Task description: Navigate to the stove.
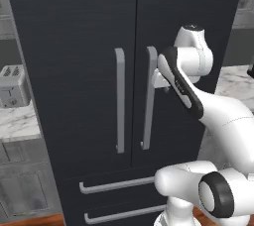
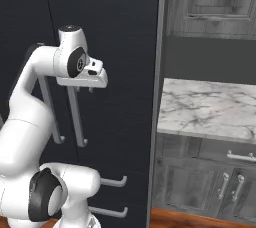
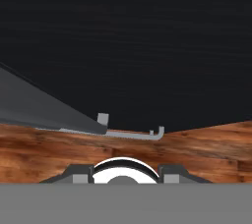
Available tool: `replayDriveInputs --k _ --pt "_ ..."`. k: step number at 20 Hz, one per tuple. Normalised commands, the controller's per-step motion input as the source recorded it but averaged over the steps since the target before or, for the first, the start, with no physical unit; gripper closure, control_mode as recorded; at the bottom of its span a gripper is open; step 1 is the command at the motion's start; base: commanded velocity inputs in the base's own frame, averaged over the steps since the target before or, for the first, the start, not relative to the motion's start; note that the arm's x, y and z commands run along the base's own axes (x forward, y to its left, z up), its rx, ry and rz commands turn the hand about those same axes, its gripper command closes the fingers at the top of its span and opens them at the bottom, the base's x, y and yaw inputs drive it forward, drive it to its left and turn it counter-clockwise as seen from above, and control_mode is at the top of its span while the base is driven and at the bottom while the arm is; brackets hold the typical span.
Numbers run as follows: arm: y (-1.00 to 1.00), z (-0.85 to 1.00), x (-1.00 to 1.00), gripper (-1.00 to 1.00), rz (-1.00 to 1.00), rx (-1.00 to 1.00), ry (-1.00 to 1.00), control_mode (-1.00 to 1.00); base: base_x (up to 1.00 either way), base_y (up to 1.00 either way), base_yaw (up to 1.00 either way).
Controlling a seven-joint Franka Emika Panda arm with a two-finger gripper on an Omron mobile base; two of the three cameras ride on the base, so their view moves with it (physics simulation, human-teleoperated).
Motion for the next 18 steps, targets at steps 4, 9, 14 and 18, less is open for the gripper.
replayDriveInputs --k 4,9,14,18 --pt "0.00 0.00 0.00 -1.00 0.00 0.00 0.00 1.00 0.00 0.00 0.00" --pt "0.00 0.00 0.00 -1.00 0.00 0.00 0.00 1.00 0.00 0.00 0.00" --pt "0.00 0.00 0.00 -1.00 0.00 0.00 0.00 1.00 -0.66 0.00 -0.04" --pt "0.00 0.00 0.00 -1.00 0.00 0.00 0.00 1.00 -0.94 0.07 -0.62"
